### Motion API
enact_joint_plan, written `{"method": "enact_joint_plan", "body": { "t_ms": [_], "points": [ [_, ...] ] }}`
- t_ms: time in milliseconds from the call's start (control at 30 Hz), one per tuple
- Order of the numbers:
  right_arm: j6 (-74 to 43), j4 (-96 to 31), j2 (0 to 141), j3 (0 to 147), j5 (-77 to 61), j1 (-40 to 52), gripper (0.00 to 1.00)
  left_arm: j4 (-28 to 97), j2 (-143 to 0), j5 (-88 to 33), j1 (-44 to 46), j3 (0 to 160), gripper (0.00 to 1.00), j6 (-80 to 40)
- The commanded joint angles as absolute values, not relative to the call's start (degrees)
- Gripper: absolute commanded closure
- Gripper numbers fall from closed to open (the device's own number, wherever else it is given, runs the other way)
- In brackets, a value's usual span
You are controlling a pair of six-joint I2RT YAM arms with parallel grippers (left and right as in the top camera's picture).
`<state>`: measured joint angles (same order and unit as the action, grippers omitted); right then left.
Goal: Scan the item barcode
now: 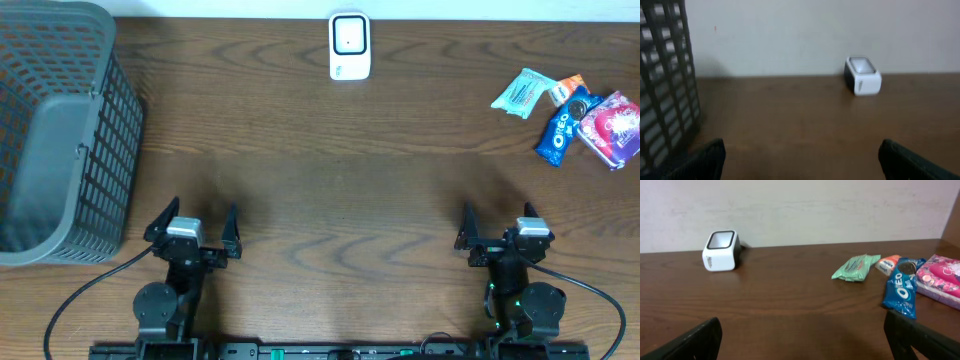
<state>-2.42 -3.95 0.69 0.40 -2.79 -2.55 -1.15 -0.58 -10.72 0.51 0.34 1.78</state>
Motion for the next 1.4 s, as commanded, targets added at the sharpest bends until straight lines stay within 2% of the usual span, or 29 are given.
{"method": "enact_joint_plan", "body": {
  "t_ms": [0, 100, 467, 967, 1367],
  "points": [
    [-3.1, -4.1, 0.3, 0.3, -2.9, -2.2, 0.01, 1.7, -0.1, -8.0, -0.6, 0.2, 0.02, 2.0],
    [-3.1, -4.1, 0.3, 0.3, -2.9, -2.2, 0.01, 3.6, -0.1, -6.8, -1.4, 0.2, 0.02, -1.4],
    [-3.1, -4.1, 0.3, 0.3, -2.9, -2.2, 0.01, 3.8, -0.1, -6.8, -1.4, 0.2, 0.02, -1.8],
    [-3.1, -4.1, 0.3, 0.3, -2.9, -2.2, 0.01, 3.8, -0.1, -8.3, -1.4, 0.2, 0.02, 4.5],
    [-3.1, -4.1, 0.3, 0.3, -2.9, -2.2, 0.01, 3.8, -0.1, -7.9, -1.4, 0.2, 0.02, 2.7]
  ]
}}
